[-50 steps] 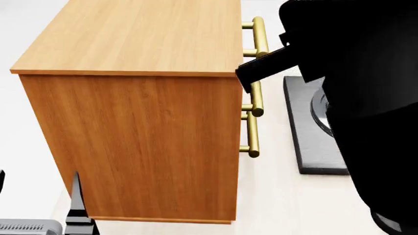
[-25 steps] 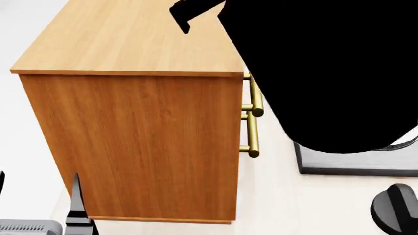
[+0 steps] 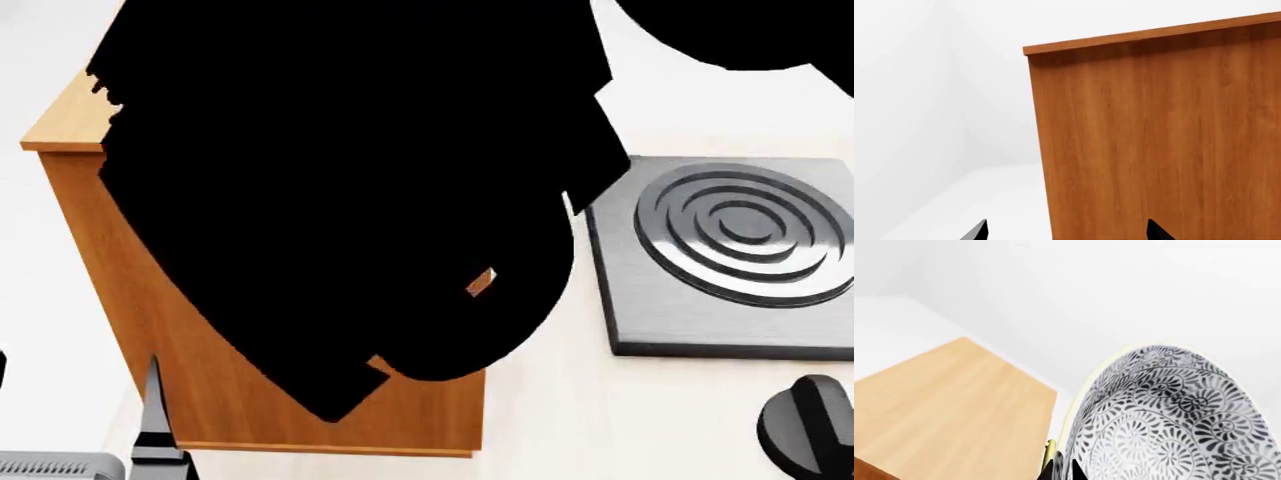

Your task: Put the bowl on the top of the cabinet.

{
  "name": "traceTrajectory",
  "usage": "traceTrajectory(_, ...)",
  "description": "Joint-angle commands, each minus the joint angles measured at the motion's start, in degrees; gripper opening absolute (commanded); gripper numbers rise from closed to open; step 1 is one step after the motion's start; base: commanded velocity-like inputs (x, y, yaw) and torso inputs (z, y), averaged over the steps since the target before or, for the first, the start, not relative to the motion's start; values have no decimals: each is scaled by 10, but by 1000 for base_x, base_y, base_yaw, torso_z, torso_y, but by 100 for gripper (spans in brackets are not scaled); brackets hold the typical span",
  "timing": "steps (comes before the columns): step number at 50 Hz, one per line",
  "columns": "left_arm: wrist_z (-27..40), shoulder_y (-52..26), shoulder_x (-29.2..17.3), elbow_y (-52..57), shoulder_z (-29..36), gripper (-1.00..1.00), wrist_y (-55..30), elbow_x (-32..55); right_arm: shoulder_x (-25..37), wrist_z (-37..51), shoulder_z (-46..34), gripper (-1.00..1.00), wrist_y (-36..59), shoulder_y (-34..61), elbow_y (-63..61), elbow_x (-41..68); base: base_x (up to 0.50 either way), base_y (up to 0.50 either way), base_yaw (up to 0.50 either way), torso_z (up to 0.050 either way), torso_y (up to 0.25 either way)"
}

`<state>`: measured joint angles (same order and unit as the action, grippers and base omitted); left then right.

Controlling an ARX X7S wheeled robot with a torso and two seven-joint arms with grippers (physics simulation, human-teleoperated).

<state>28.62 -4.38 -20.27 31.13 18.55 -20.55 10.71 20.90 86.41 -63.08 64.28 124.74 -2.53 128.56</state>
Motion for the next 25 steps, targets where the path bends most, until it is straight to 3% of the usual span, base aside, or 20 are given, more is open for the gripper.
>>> traceTrajectory(1,1,1,-2,-5,-1,100,4,2,-15,-27,-15,-100,-14,-16,-7,-40,0,0,0,0,0)
traceTrajectory(25,2,-2,-1,-23,6,100,12,0,-55,-83,-42,-100,-37,-90,-14,-133,0,0,0,0,0)
